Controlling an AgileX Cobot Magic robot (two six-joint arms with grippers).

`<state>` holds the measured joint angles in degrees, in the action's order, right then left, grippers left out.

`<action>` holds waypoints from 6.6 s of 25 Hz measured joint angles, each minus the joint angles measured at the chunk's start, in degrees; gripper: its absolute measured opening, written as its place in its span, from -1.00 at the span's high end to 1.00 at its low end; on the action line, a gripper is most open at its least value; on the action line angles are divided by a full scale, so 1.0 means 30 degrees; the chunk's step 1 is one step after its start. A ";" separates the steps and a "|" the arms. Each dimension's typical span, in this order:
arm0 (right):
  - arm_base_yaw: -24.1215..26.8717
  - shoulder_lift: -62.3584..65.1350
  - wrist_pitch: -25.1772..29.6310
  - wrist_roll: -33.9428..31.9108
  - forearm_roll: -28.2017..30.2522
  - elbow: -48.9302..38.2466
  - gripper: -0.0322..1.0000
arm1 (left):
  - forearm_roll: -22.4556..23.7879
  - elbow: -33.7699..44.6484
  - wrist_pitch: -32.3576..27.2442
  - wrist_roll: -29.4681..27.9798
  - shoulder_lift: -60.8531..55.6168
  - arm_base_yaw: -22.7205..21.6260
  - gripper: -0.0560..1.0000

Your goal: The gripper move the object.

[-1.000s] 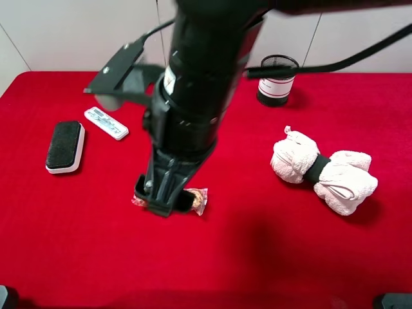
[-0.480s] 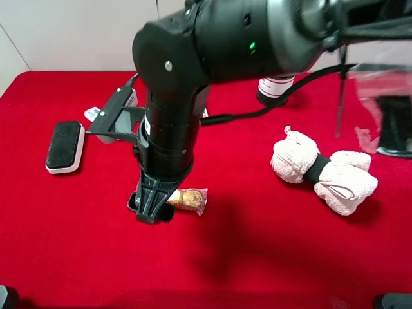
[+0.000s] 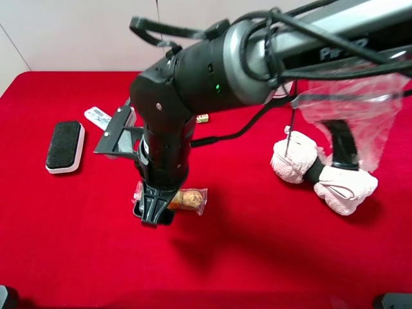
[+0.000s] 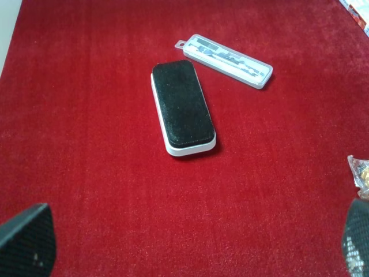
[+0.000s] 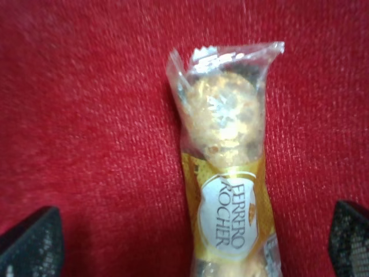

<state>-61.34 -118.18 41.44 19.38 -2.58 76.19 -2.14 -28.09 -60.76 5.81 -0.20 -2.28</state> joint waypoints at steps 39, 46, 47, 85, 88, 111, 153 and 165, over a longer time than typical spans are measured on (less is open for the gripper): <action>0.0000 -0.1915 -0.1147 -0.0683 0.1383 0.0000 0.66 | 0.0000 0.0000 0.0000 0.0000 0.0000 0.0000 -0.97; 0.0000 -0.1759 -0.0838 -0.0683 0.1383 0.0000 0.67 | 0.0000 0.0000 0.0000 0.0000 0.0000 0.0000 -0.97; 0.0000 -0.1653 -0.0652 -0.0683 0.1383 0.0000 0.67 | 0.0000 0.0000 0.0000 0.0000 0.0000 0.0000 -0.97; 0.2642 0.3311 0.8488 -0.3404 -0.2670 0.4832 0.67 | 0.0000 0.0000 0.0000 0.0000 0.0000 0.0000 -0.97; 0.3625 0.3311 0.8784 -0.3587 -0.2897 0.5339 0.67 | 0.0000 0.0000 0.0000 0.0000 0.0000 0.0000 -0.97; 1.4242 0.3186 0.7489 -0.4028 -0.2942 0.5680 0.67 | 0.0000 0.0000 0.0000 0.0000 0.0000 0.0000 -0.97; 2.0485 -0.3339 -0.0298 -0.4165 -0.3482 0.5701 0.67 | 0.0000 0.0000 0.0000 0.0000 0.0000 0.0000 -0.97; 2.0485 -0.3424 -0.0748 -0.4165 -0.3106 0.5701 0.67 | 0.0000 0.0000 0.0000 0.0000 0.0000 0.0000 -0.97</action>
<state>0.12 -128.45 39.20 6.88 -11.90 93.29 -2.14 -28.09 -60.76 5.81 -0.20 -2.28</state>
